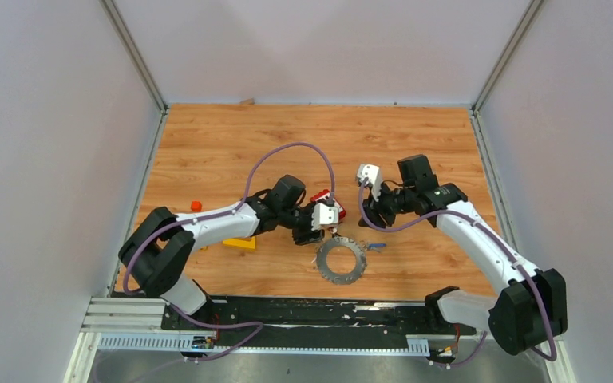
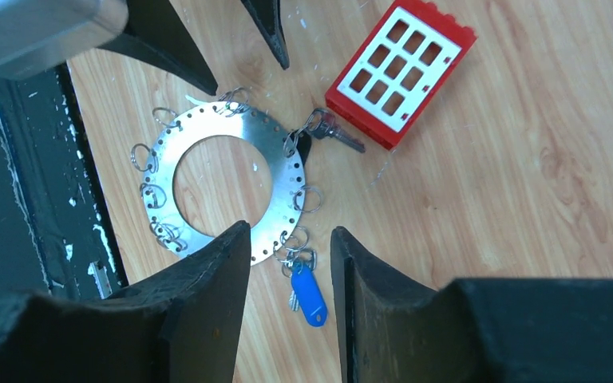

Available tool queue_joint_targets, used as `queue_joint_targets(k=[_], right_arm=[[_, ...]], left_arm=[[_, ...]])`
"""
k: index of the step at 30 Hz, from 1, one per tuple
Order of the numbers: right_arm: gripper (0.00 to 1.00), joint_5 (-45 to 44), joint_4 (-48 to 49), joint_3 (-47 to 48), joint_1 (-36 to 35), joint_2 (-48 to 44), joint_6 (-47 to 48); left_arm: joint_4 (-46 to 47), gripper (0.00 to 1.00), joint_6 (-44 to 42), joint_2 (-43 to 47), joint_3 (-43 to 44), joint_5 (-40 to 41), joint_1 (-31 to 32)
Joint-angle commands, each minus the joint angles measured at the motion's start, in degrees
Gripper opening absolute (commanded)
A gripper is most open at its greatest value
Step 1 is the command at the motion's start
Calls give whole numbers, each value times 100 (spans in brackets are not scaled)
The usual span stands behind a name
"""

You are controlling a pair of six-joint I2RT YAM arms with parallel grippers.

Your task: Put the keys on the keyring

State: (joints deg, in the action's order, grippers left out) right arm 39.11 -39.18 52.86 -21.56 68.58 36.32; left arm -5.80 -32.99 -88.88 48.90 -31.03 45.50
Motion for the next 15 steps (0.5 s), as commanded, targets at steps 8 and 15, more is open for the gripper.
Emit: queue_joint_targets(k=[8, 15], right_arm=[[44, 127, -34, -37, -629, 954, 496], [45, 488, -560, -155, -1307, 1022, 1453]], left_arm=[[-462, 67, -554, 1481, -914, 58, -285], [-637, 71, -603, 2688, -1260, 574, -453]])
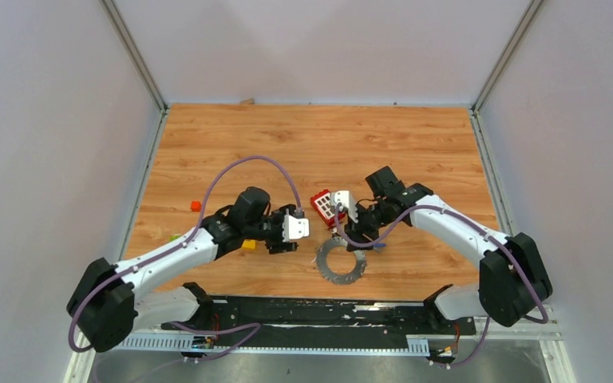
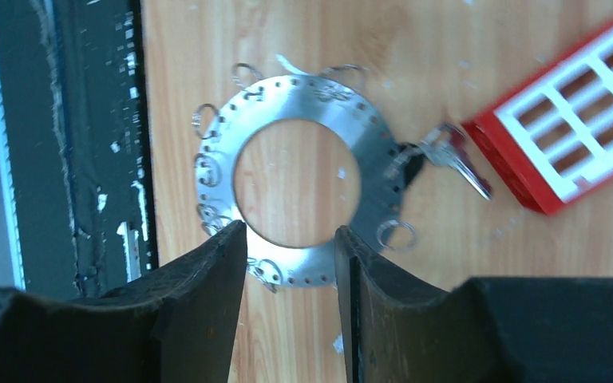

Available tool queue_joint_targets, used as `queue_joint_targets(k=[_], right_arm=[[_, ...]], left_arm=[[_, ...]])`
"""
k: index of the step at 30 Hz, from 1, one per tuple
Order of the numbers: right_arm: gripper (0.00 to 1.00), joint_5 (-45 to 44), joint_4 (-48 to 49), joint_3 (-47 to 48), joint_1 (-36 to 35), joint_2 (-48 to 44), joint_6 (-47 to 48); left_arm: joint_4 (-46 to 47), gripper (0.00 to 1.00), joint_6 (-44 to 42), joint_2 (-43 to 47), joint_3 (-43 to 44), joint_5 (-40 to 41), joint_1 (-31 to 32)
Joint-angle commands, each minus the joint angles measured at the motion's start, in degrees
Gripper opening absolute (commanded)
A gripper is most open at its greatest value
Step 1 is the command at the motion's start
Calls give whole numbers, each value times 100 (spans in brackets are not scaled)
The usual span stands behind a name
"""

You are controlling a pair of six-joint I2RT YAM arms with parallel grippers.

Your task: Put the keys on the keyring

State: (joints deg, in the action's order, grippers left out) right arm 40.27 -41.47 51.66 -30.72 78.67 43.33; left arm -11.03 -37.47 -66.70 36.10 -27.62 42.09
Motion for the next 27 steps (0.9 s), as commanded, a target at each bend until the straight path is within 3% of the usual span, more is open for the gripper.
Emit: queue_joint_targets(k=[1, 7, 10, 23, 27], right_arm=[[45, 354, -399, -68, -539, 42, 847], [46, -278, 0, -347, -1745, 140, 877], [46, -351, 45, -252, -2010, 442, 970], [43, -674, 263, 12, -2289, 1129, 1097], [35, -701, 188, 79, -2289, 1147, 1102]], left_arm=[[-238, 72, -153, 560, 53, 277, -146], [-802, 73, -241, 916, 209, 535, -556], [-1050, 73, -266, 1041, 257, 477, -798], [-1285, 73, -430, 1534, 163, 642, -1062], [-1215, 73, -461, 1487, 152, 665, -1062]])
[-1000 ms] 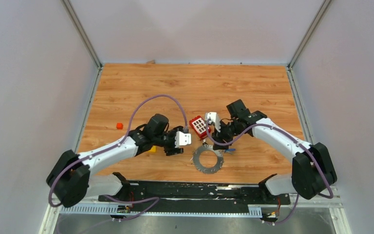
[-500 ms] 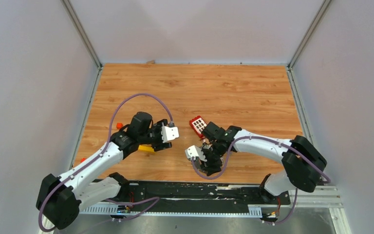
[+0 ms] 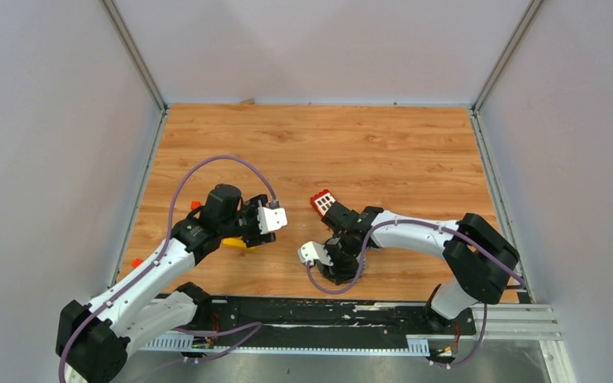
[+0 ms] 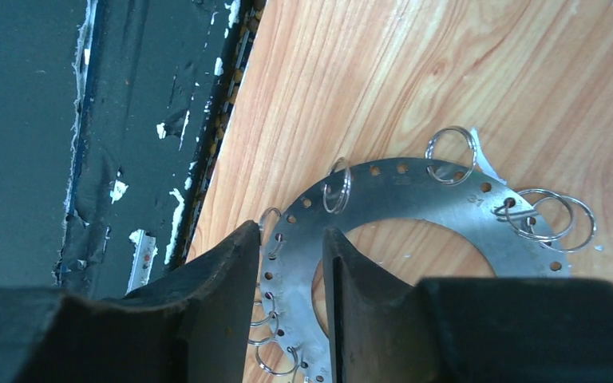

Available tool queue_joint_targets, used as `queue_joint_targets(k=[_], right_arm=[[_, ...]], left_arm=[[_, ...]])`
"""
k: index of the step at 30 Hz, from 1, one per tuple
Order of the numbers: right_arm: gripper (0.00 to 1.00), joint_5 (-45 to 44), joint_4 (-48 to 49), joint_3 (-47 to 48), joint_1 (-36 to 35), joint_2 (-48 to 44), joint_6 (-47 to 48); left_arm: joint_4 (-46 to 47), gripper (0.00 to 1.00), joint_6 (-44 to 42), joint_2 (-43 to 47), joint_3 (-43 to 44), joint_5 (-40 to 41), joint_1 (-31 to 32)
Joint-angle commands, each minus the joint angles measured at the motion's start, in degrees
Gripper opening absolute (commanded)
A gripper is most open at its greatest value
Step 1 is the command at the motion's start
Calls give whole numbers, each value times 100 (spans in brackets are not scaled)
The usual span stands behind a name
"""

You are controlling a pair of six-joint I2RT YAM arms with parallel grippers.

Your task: Put the keys on the keyring

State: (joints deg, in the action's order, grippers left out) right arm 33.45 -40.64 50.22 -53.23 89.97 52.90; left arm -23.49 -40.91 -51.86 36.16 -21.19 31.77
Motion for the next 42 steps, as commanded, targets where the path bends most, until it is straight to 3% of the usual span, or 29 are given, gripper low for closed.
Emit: queue_joint_targets(k=[1, 12, 32, 42], right_arm=[[33, -22, 68, 225, -38, 30, 169], [33, -185, 105, -5, -170, -355, 229], [35, -432, 318, -173, -339, -200, 312], [25, -494, 323, -205, -412, -205, 301]], left_arm=[[55, 73, -119, -7, 138, 27, -30], [152, 73, -101, -116, 169, 58, -33], [132, 73, -83, -83, 225, 128, -33], [117, 73, -84, -59, 225, 145, -40]])
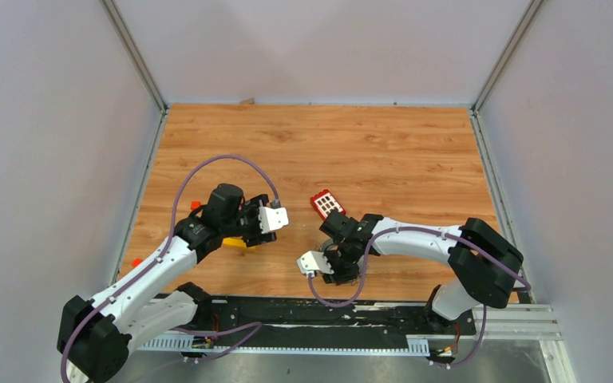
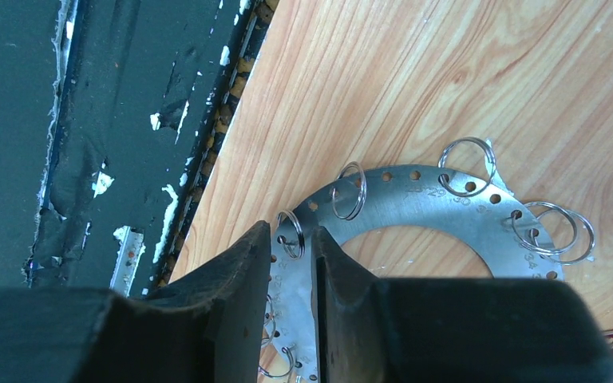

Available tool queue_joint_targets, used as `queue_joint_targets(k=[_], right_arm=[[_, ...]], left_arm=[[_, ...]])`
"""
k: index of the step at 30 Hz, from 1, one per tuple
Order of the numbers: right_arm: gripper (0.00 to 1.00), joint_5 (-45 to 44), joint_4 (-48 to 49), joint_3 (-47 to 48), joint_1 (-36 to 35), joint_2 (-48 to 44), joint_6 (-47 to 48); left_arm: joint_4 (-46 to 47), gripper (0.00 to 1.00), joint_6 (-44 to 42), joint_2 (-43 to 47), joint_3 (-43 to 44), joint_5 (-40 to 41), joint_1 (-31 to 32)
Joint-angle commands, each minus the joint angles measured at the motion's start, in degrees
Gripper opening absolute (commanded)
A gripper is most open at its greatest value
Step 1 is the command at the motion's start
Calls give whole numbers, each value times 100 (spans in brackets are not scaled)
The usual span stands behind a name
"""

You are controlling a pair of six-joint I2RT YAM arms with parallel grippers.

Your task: Put the keys on the keyring

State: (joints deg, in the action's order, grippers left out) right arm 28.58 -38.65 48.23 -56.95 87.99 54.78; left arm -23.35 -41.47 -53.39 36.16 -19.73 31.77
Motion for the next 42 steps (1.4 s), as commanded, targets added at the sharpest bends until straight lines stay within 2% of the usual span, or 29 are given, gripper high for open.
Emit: queue_joint_targets(k=[1, 13, 20, 26, 32, 37, 42], right_arm=[[24, -10, 115, -6, -44, -16, 112], [0, -41, 71, 28, -44, -133, 43], [0, -42, -226, 371, 39, -716, -12], [0, 243, -307, 1031, 458, -1593, -405], [0, 746, 167, 1499, 1226, -2070, -1253], [0, 826, 580, 1601, 1476, -2161, -1829], [0, 746, 235, 2016, 1480, -2019, -1837]], left_arm=[[103, 73, -33, 92, 227, 4, -36], [127, 73, -11, 80, 338, -1, -36], [164, 73, 314, 51, 595, -480, -31], [777, 70, 898, -111, 742, -1845, -31], [1455, 68, 1478, -356, 1184, -2942, 57], [1487, 64, 1728, -661, 1777, -3178, 344], [1526, 59, 1688, -953, 2048, -2917, 635]])
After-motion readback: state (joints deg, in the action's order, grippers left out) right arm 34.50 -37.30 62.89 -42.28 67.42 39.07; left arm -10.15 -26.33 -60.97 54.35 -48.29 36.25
